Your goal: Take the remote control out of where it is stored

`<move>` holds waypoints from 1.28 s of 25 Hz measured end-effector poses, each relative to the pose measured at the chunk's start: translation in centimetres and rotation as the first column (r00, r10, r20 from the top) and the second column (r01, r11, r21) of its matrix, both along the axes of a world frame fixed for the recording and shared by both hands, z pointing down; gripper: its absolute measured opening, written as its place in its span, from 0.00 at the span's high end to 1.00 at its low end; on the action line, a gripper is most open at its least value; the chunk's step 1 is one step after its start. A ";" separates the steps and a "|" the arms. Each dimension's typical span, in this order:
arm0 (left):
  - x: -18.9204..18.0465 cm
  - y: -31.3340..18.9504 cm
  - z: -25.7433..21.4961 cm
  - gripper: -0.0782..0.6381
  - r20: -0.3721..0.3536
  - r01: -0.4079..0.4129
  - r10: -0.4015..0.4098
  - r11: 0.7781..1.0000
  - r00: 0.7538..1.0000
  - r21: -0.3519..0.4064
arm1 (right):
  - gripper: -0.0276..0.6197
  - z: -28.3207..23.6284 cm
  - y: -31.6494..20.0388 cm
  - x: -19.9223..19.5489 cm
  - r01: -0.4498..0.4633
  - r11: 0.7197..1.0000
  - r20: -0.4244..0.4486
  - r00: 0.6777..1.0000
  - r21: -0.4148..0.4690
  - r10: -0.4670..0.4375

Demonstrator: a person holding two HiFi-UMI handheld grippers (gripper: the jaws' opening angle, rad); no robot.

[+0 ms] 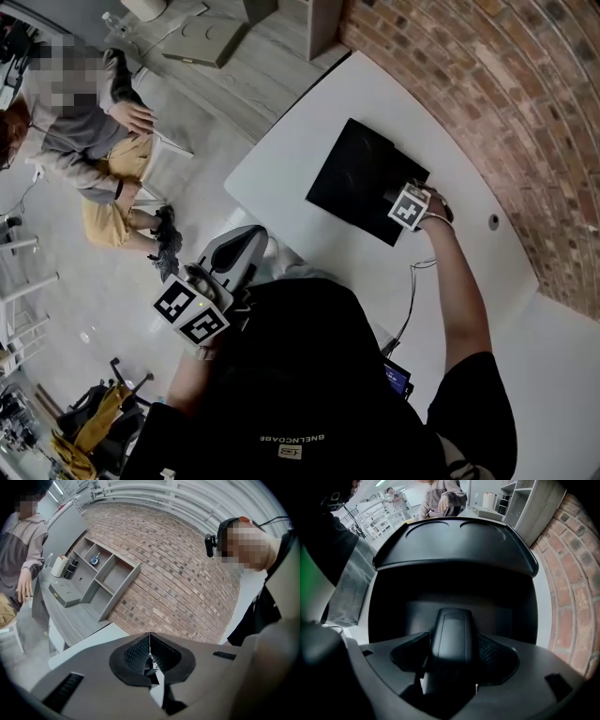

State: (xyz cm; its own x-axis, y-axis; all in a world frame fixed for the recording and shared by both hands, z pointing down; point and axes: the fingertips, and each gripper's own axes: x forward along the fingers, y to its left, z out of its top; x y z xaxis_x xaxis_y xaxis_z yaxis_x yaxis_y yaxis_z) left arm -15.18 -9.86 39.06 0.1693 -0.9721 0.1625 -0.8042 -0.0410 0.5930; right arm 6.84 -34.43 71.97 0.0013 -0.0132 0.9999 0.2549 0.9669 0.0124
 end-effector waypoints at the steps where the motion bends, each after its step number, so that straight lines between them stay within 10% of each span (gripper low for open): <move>1: 0.0 0.0 0.0 0.88 0.001 0.000 0.000 1.000 1.000 -0.001 | 0.48 0.2 0.0 0.1 0.008 1.000 -0.009 1.000 0.002 -0.008; 32: 0.4 -0.3 -0.1 0.88 0.001 -0.012 0.012 1.000 1.000 0.007 | 0.58 -1.0 -0.4 -0.4 -0.053 0.998 0.069 0.996 0.033 0.050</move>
State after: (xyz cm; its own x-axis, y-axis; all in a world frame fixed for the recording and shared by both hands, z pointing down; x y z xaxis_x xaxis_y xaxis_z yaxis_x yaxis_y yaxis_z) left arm -14.74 -10.21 38.97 0.1803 -0.9712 0.1554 -0.8043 -0.0547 0.5917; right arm 6.44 -34.83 71.01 -0.0653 -0.0492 0.9967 0.2023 0.9774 0.0615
